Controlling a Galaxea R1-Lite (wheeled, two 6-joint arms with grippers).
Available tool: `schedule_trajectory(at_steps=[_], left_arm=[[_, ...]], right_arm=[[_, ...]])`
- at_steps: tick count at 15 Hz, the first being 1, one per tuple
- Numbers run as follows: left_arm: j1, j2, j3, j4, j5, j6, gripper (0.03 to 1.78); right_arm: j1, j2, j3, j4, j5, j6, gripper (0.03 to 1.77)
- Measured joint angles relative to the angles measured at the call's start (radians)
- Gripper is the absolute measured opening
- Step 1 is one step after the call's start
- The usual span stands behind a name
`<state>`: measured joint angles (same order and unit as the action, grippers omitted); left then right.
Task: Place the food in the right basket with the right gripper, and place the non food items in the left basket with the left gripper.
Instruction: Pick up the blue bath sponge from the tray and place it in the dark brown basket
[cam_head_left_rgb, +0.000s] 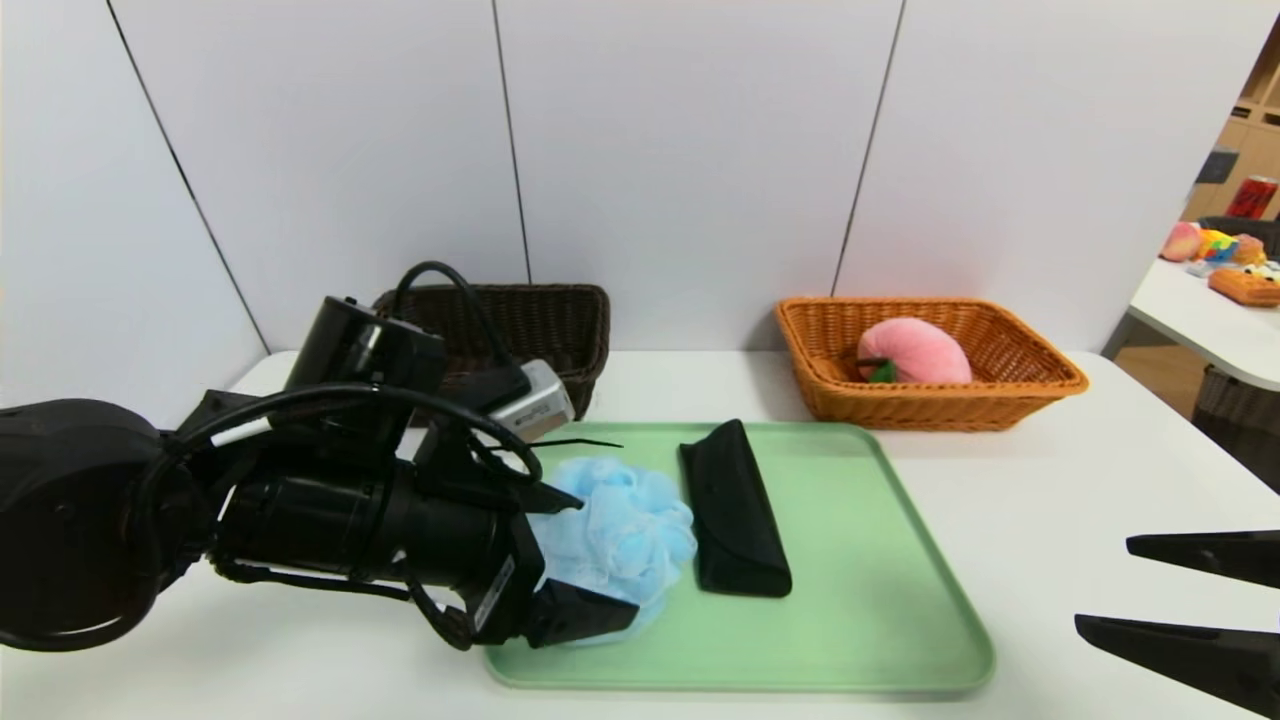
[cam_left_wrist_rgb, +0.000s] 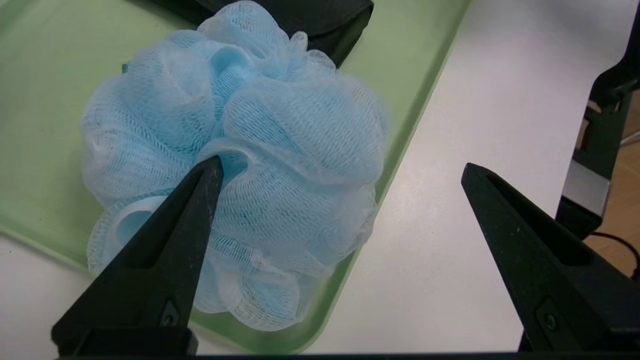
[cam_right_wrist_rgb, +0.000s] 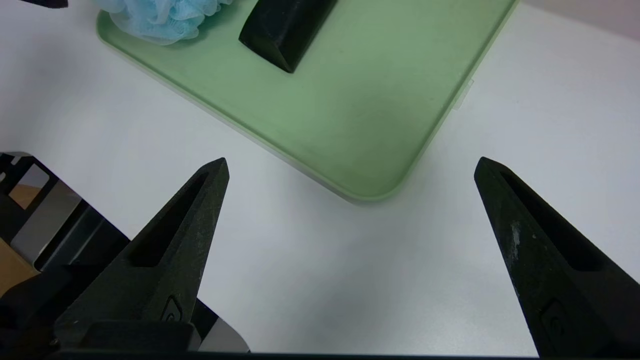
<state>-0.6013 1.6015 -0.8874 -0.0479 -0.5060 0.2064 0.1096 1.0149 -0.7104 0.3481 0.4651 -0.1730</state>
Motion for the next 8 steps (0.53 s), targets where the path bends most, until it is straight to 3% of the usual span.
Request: schedule_trajectory(at_steps=[8], left_arm=[[0.012, 0.094, 0.051, -0.227, -0.001, 0.066, 1.69]], right_arm=[[-0.009, -0.003, 0.009, -0.004, -0.001, 0.001, 1.69]])
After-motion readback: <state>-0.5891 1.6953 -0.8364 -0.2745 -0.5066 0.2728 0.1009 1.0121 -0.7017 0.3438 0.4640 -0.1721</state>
